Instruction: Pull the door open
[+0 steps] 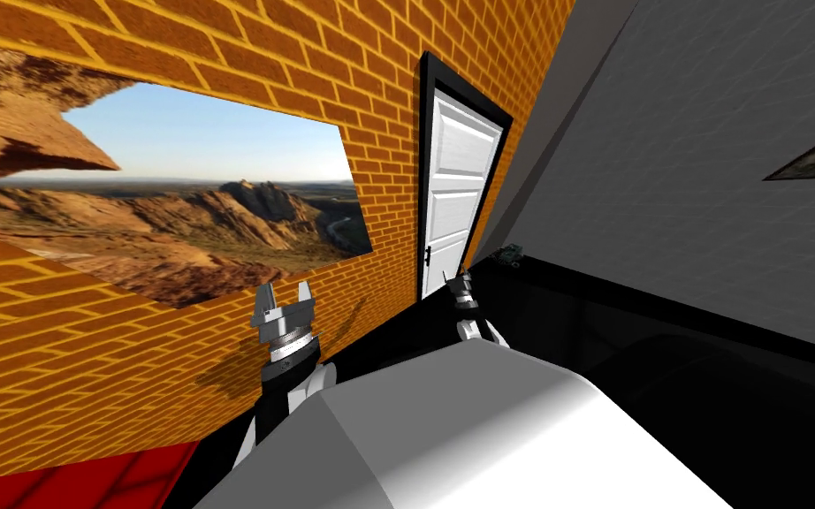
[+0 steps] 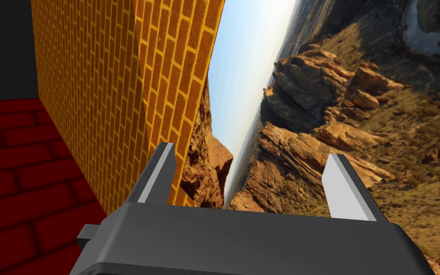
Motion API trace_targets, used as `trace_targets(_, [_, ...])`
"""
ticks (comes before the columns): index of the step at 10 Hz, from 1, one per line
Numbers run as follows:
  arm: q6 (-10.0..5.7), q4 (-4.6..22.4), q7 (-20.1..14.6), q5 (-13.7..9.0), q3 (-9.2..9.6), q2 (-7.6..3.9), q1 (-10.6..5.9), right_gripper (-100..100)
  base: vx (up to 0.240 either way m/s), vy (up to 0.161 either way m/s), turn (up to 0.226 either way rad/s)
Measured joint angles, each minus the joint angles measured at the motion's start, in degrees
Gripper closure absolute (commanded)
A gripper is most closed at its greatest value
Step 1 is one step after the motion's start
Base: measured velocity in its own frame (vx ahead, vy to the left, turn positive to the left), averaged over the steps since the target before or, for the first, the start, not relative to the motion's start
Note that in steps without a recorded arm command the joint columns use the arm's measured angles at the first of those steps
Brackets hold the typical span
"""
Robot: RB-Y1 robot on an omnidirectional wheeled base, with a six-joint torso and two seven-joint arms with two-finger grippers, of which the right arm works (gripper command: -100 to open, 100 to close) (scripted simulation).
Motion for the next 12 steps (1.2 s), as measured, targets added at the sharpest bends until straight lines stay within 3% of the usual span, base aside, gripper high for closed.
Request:
trace_targets(10, [-2.5, 14.36, -15.05, -6.42, -0.17, -2.31, -2.69, -100, 0.033, -0.112, 0.207])
trace_targets(12, [-3.84, 18.18, -18.07, -7.56, -0.04, -2.67, -3.42, -100, 0.033, -0.115, 0.2])
